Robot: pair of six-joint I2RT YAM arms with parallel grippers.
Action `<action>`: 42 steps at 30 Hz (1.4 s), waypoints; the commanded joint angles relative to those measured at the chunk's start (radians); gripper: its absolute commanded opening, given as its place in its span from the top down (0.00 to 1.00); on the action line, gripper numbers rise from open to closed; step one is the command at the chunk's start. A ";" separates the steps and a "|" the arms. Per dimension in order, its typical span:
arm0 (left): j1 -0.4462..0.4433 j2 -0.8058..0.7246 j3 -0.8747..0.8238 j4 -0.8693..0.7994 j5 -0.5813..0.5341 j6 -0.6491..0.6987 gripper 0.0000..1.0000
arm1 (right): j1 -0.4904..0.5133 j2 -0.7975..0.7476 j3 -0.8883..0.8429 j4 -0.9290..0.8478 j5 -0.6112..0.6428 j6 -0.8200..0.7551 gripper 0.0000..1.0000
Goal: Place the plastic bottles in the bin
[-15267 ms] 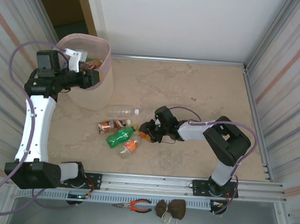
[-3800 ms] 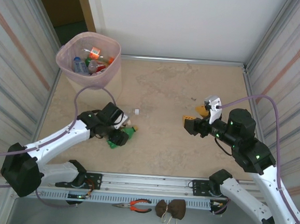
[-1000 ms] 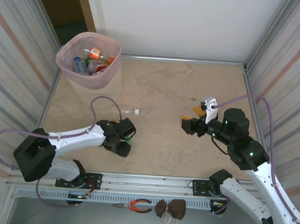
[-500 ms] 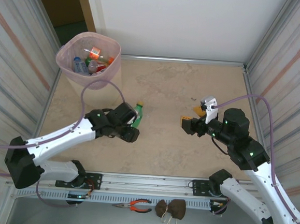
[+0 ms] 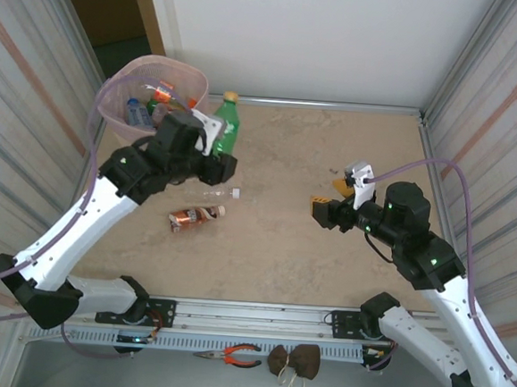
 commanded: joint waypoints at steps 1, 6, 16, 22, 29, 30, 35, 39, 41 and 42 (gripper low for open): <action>0.075 0.032 0.110 0.030 0.067 0.043 0.60 | -0.008 0.000 0.037 0.008 -0.004 -0.024 0.28; 0.207 0.111 0.262 0.029 0.079 0.045 0.64 | -0.008 -0.002 0.039 0.008 -0.005 -0.023 0.29; 0.323 0.312 0.501 -0.084 -0.235 -0.244 0.71 | -0.008 -0.007 0.034 0.006 0.005 -0.020 0.28; 0.358 0.412 0.580 -0.182 -0.383 -0.445 0.78 | -0.008 -0.001 0.029 0.021 -0.002 -0.018 0.28; 0.381 0.486 0.591 -0.219 -0.410 -0.639 0.77 | -0.009 0.001 0.024 0.025 0.002 -0.043 0.28; 0.384 0.497 0.596 -0.232 -0.416 -0.671 0.77 | -0.010 0.000 0.025 0.023 0.003 -0.049 0.28; 0.415 0.550 0.602 -0.287 -0.380 -0.809 0.75 | -0.022 0.003 0.023 0.022 -0.004 -0.075 0.27; 0.437 0.572 0.570 -0.293 -0.327 -0.895 0.72 | -0.035 0.008 0.021 0.019 -0.022 -0.094 0.27; 0.446 0.570 0.546 -0.288 -0.308 -0.936 0.70 | -0.042 0.010 0.021 0.014 -0.029 -0.101 0.27; 0.450 0.571 0.534 -0.276 -0.292 -0.943 0.67 | -0.045 0.011 0.020 0.012 -0.034 -0.104 0.27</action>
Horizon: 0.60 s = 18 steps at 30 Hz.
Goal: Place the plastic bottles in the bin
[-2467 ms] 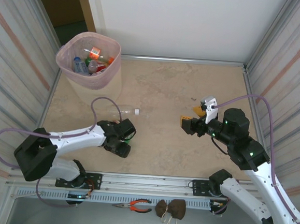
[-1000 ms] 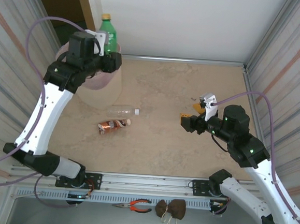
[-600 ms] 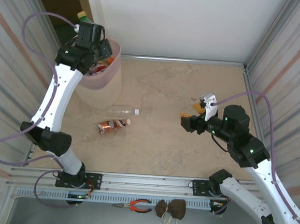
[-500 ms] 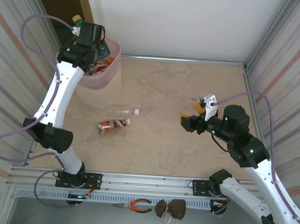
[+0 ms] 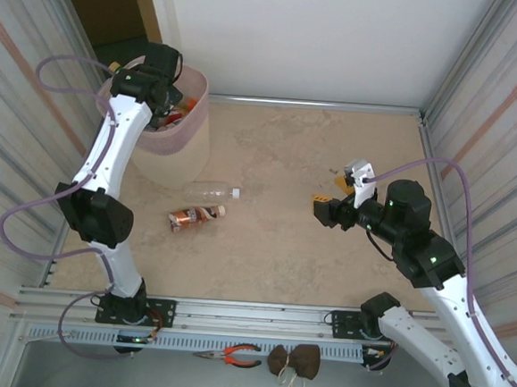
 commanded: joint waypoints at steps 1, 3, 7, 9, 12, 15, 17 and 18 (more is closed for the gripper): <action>0.014 -0.003 -0.027 -0.006 0.044 -0.111 0.65 | -0.015 0.002 0.016 0.009 -0.027 -0.036 0.27; 0.020 0.006 -0.030 0.006 0.080 -0.118 0.63 | -0.021 0.004 0.014 0.008 -0.033 -0.042 0.27; 0.024 0.014 -0.024 0.018 0.124 -0.130 0.54 | -0.031 0.004 0.008 0.010 -0.043 -0.049 0.27; 0.024 0.011 -0.023 0.024 0.139 -0.129 0.45 | -0.036 0.006 0.007 0.010 -0.045 -0.053 0.27; 0.023 0.002 -0.018 0.025 0.151 -0.132 0.38 | -0.040 0.007 0.006 0.013 -0.050 -0.056 0.26; 0.023 -0.011 -0.016 0.030 0.156 -0.133 0.25 | -0.045 0.009 0.006 0.016 -0.055 -0.058 0.26; 0.022 -0.019 -0.012 0.034 0.160 -0.127 0.24 | -0.048 0.013 0.007 0.018 -0.058 -0.058 0.26; 0.022 -0.024 -0.009 0.035 0.161 -0.126 0.23 | -0.048 0.016 0.008 0.019 -0.060 -0.058 0.26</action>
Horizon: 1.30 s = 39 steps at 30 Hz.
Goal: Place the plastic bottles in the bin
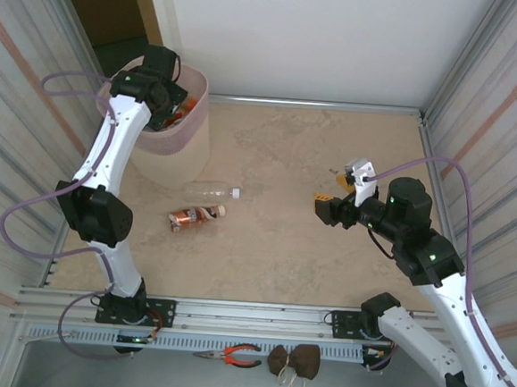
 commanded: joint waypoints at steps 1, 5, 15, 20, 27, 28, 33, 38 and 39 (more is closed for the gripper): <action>0.005 -0.033 0.017 0.004 0.009 -0.011 0.22 | -0.012 0.007 0.008 0.020 -0.027 -0.025 0.26; 0.003 -0.059 0.020 0.007 0.001 -0.004 0.21 | -0.013 0.014 0.016 0.023 -0.035 -0.023 0.26; 0.021 -0.104 0.031 0.067 -0.041 0.127 0.23 | -0.013 0.021 0.021 0.031 -0.040 -0.015 0.26; 0.046 -0.086 0.030 0.091 0.009 0.166 0.33 | -0.014 0.025 0.023 0.033 -0.041 -0.015 0.26; 0.079 -0.040 0.029 0.159 0.072 0.221 0.35 | -0.015 0.035 0.026 0.031 -0.037 -0.015 0.26; 0.085 -0.033 0.031 0.169 0.079 0.229 0.37 | -0.015 0.035 0.027 0.033 -0.037 -0.014 0.26; 0.116 0.008 0.042 0.198 0.121 0.250 0.45 | -0.015 0.045 0.026 0.034 -0.032 -0.015 0.26; 0.136 0.050 0.043 0.205 0.146 0.259 0.44 | -0.015 0.057 0.025 0.040 -0.034 -0.014 0.26; 0.139 0.055 0.039 0.205 0.148 0.255 0.44 | -0.015 0.060 0.026 0.042 -0.035 -0.013 0.26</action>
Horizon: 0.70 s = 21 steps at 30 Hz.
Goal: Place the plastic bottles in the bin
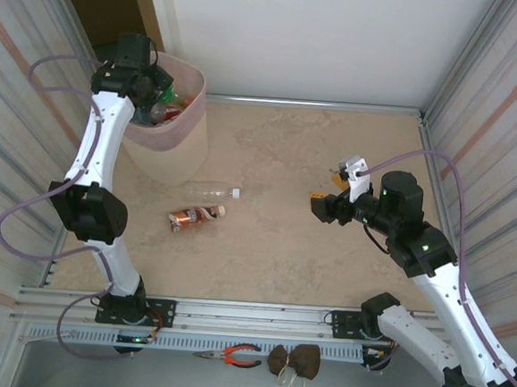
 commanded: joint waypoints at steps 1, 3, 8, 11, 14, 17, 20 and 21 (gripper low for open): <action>0.018 0.042 0.006 0.019 0.022 0.022 0.44 | -0.009 0.004 0.026 0.030 -0.018 -0.012 0.26; 0.019 0.047 -0.007 0.020 0.028 0.016 0.44 | -0.009 0.005 0.027 0.030 -0.018 -0.009 0.26; 0.012 0.034 -0.062 0.033 0.090 -0.025 0.43 | -0.009 0.003 0.027 0.030 -0.018 0.000 0.26; 0.001 -0.004 -0.102 0.054 0.090 -0.040 0.38 | -0.009 -0.001 0.029 0.031 -0.022 0.008 0.27; -0.006 -0.039 -0.118 0.074 0.104 -0.050 0.38 | -0.009 -0.007 0.031 0.030 -0.023 0.012 0.27; -0.009 -0.068 -0.102 0.079 0.111 -0.049 0.38 | -0.009 -0.011 0.031 0.028 -0.024 0.014 0.27; -0.016 -0.099 -0.083 0.076 0.098 -0.040 0.37 | -0.009 -0.009 0.033 0.028 -0.025 0.014 0.27; -0.018 -0.111 -0.080 0.074 0.093 -0.037 0.36 | -0.009 -0.009 0.035 0.030 -0.026 0.017 0.27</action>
